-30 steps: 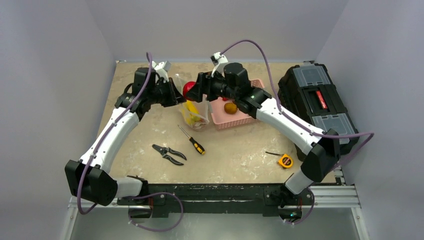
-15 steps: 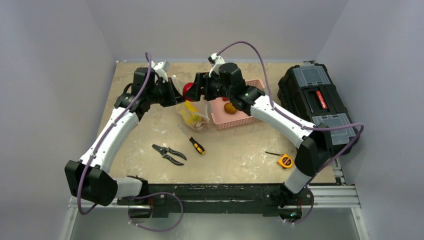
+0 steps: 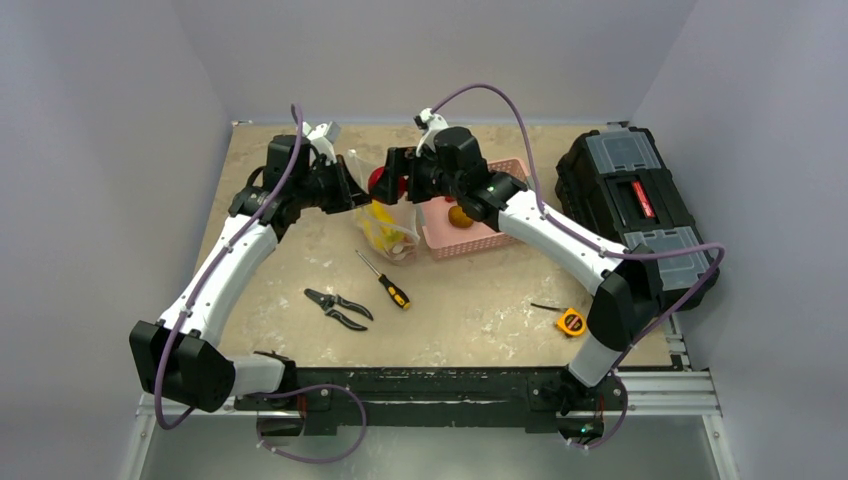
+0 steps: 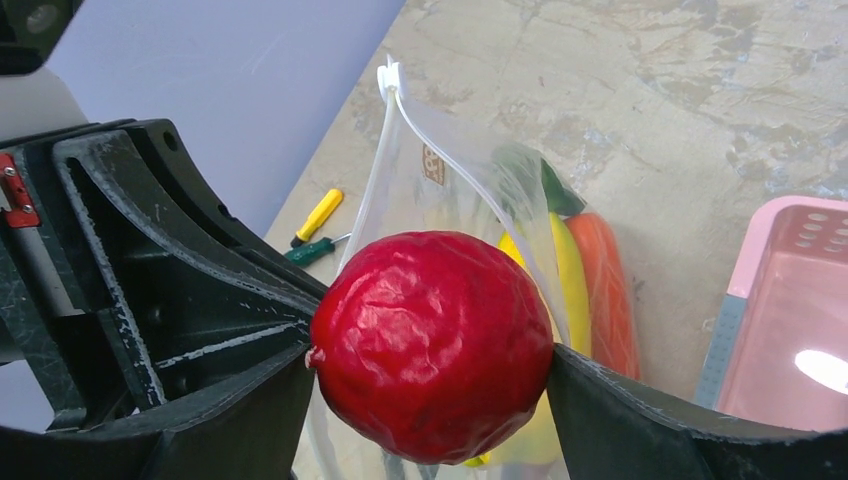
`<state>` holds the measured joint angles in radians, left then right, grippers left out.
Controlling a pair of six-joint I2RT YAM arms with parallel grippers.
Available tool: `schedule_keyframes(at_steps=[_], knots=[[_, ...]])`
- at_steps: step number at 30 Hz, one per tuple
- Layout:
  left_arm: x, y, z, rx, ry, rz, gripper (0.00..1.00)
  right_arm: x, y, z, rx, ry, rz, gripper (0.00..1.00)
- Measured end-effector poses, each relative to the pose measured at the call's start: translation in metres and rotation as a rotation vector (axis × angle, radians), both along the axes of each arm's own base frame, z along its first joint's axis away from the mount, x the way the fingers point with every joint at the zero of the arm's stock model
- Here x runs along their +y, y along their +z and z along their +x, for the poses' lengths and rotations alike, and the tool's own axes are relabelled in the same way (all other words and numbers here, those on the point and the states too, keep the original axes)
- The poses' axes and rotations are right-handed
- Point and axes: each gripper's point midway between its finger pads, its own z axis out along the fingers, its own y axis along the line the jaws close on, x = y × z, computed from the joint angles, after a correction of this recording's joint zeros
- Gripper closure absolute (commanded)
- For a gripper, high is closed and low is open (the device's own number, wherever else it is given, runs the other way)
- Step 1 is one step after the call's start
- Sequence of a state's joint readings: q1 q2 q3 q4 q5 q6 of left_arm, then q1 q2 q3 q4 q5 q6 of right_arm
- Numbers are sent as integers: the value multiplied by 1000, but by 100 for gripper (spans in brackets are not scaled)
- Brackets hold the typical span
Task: Place the food in the zip-top bag and seal the zipper
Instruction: Place the fake fruit in the zipper food storage bag, then pick up the fake vegetable from the bin.
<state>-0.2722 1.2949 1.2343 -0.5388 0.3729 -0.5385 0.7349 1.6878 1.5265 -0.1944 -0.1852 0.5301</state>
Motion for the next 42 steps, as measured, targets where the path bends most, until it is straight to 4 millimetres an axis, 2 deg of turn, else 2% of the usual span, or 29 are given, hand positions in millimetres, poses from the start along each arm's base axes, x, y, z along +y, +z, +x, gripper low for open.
schedule_keyframes(at_steps=[7, 13, 18, 22, 31, 36, 42], knots=[[0, 0, 0, 0, -2, -1, 100, -4, -7, -1, 8, -6, -34, 8], [-1, 1, 0, -1, -5, -4, 100, -10, -10, 2, -2, -22, -68, 7], [-1, 1, 0, -2, -5, -4, 100, -17, -6, 1, -12, -39, -88, 9], [-1, 1, 0, -5, -5, -5, 100, -26, 5, -1, -35, -67, -97, 11], [-1, 1, 0, -5, -5, -5, 100, -52, 31, -7, -94, -133, -113, 16], [-1, 1, 0, -5, -5, -5, 100, -74, 23, -10, -108, -197, -163, 16], [-1, 1, 0, -5, -5, -5, 100, -116, 16, -18, -143, -324, -225, 13]])
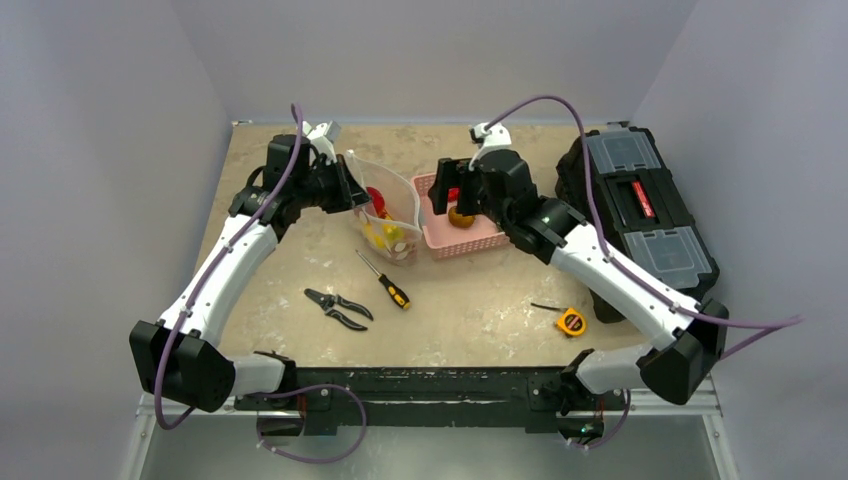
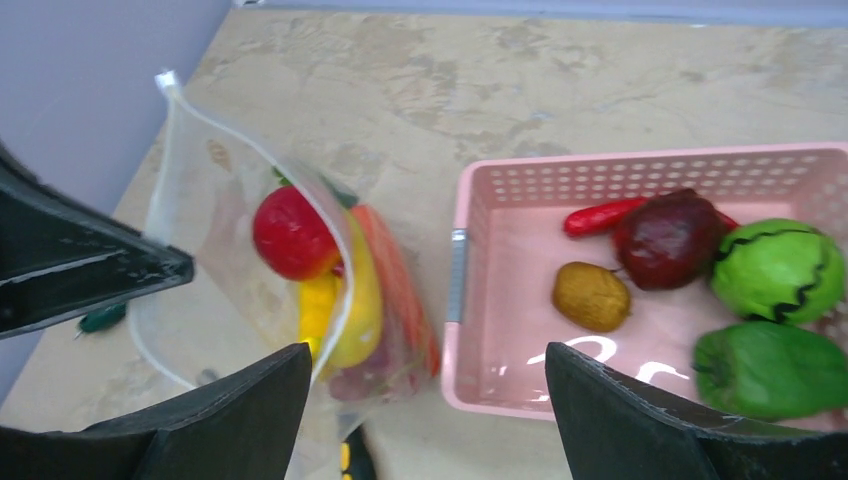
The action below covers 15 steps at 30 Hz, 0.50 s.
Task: Place the food in the zip-top bag and seal the zipper
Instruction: Pick up the fake vegetable from the bin.
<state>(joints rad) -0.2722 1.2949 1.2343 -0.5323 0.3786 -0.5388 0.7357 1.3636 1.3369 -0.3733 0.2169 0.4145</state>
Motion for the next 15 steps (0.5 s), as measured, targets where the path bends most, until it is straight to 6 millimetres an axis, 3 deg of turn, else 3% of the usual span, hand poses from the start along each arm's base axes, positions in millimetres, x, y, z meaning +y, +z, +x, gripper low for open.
schedule_keyframes(at_steps=[4, 7, 12, 15], knots=[[0, 0, 0, 0, 0, 0, 100, -32, -4, 6, -21, -104, -22, 13], [0, 0, 0, 0, 0, 0, 100, -57, -23, 21, -1, -191, -55, 13], [0, 0, 0, 0, 0, 0, 100, -97, -83, 48, 105, -350, -193, 13], [0, 0, 0, 0, -1, 0, 100, -115, -124, 54, 181, -417, -323, 12]])
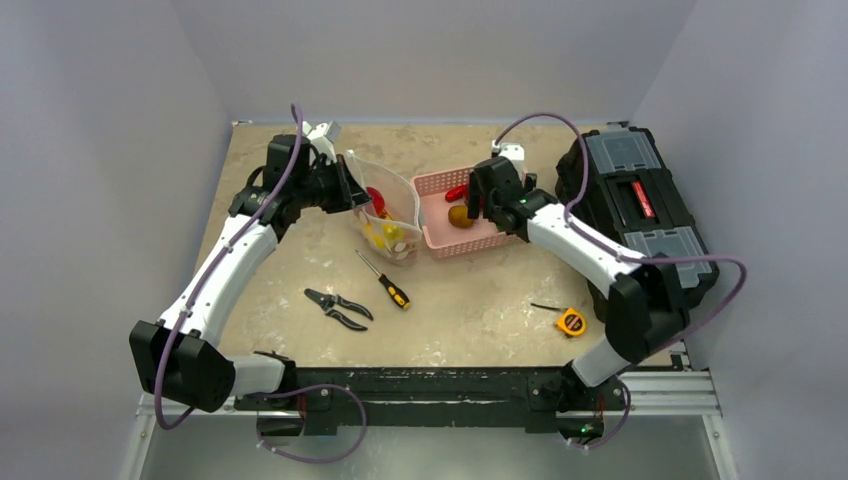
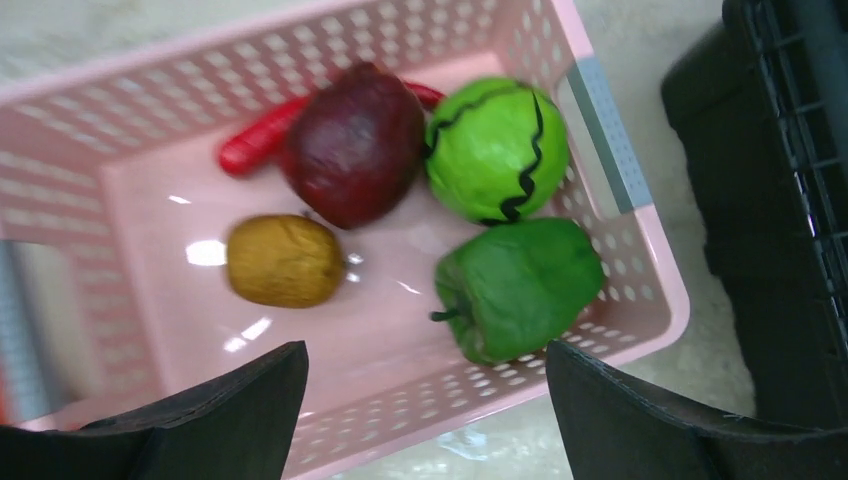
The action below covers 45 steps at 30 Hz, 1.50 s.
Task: Place the food in the zip-top bag and seal the zipper
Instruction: Pick up the fake vegetable from the bin.
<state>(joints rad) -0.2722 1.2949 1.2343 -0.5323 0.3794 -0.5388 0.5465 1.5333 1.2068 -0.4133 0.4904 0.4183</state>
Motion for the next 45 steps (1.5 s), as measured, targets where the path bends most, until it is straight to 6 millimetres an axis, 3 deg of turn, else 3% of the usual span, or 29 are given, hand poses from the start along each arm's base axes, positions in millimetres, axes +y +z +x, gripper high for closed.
schedule_keyframes(at_steps=[5, 9, 14, 22, 33, 38, 45], knots=[[0, 0, 0, 1, -2, -1, 100, -22, -58, -4, 145, -46, -195, 12], [-1, 0, 0, 1, -3, -2, 100, -35, -79, -7, 199, -66, -292, 12], [-1, 0, -1, 3, -6, -4, 100, -45, -85, -5, 201, -97, -365, 11], [-2, -1, 0, 6, -9, -4, 100, -45, -98, 12, 210, -123, -438, 9], [-2, -2, 0, 10, -9, -3, 100, -55, -110, 19, 224, -147, -543, 6], [-2, -2, 0, 10, -9, -4, 100, -57, -112, 23, 217, -167, -584, 12], [-2, -2, 0, 10, -10, -4, 100, -56, -111, 25, 209, -166, -587, 37]])
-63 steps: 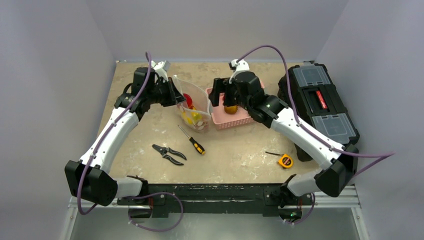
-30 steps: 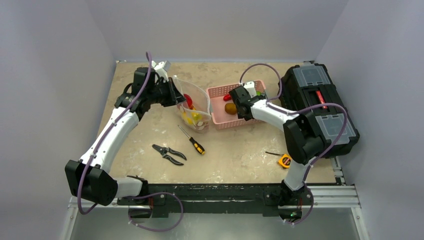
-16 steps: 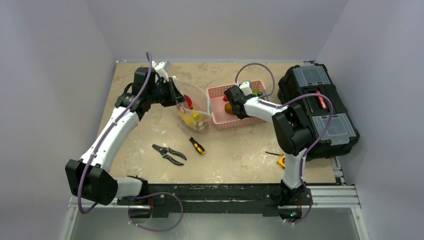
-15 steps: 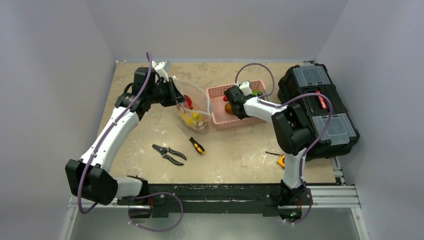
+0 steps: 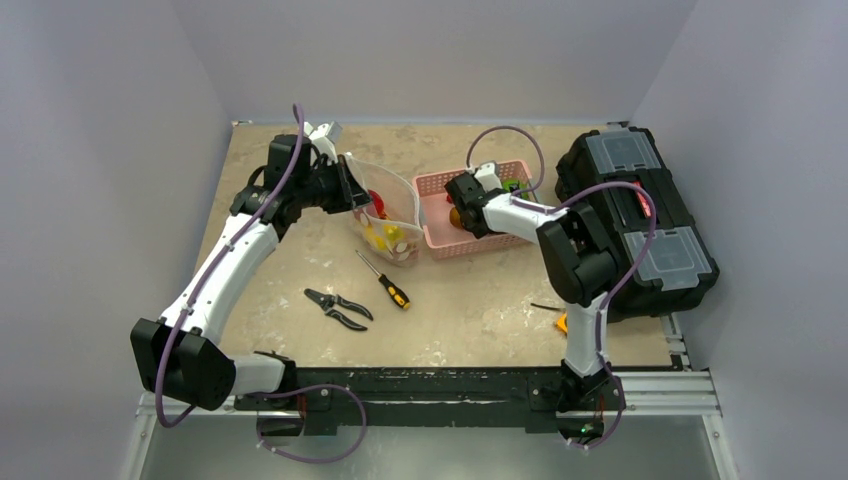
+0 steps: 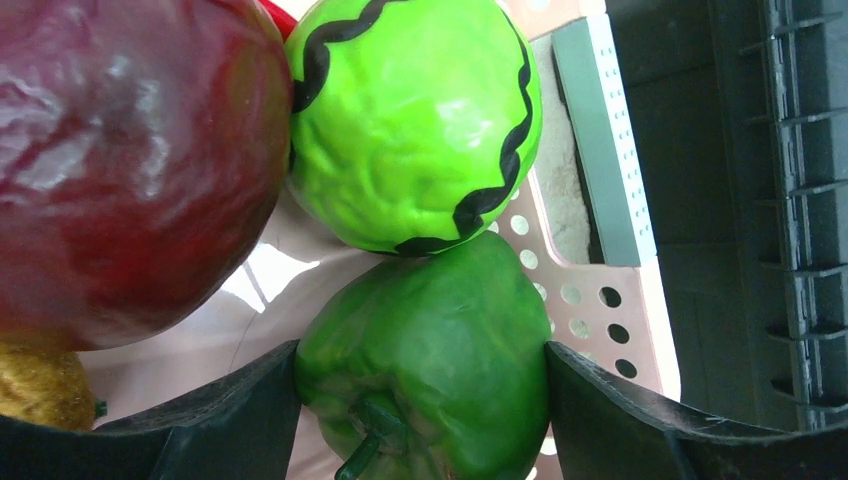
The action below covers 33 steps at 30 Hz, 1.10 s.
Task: Place the food in the zip-top bag and seal the zipper
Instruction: Pick up the fake vegetable from the bin.
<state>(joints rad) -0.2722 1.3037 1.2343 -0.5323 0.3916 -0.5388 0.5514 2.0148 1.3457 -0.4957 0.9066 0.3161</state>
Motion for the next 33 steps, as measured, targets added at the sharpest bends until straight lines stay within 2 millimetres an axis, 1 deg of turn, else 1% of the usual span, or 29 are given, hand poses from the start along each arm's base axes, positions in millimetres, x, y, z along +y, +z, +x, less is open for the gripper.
schedule_keyframes(at_steps=[3, 6, 9, 13, 17, 21, 23, 26, 28, 33], knots=[[0, 0, 0, 0, -2, -1, 100, 3, 1, 1, -2, 12, 20, 49], [0, 0, 0, 1, -2, -1, 100, 10, 8, -1, -13, 34, 78, 58], [0, 0, 0, 1, -2, -1, 100, 18, 21, -1, -37, 59, 143, 63], [0, 0, 0, 2, -2, -1, 100, 29, 45, 2, -92, 89, 228, 70], [0, 0, 0, 2, -3, -1, 100, 38, 62, 1, -122, 118, 301, 80], [0, 0, 0, 2, -3, -1, 100, 46, 76, -5, -140, 155, 380, 82], [-1, 0, 0, 2, -3, -2, 100, 52, 88, -8, -161, 180, 431, 83], [-1, -1, 0, 6, -5, -3, 100, 64, 116, -13, -209, 231, 538, 85], [-1, -2, 0, 7, -5, -2, 100, 76, 136, -15, -243, 276, 624, 85], [-2, -1, 0, 7, -8, -4, 100, 120, 194, -26, -323, 467, 879, 86]])
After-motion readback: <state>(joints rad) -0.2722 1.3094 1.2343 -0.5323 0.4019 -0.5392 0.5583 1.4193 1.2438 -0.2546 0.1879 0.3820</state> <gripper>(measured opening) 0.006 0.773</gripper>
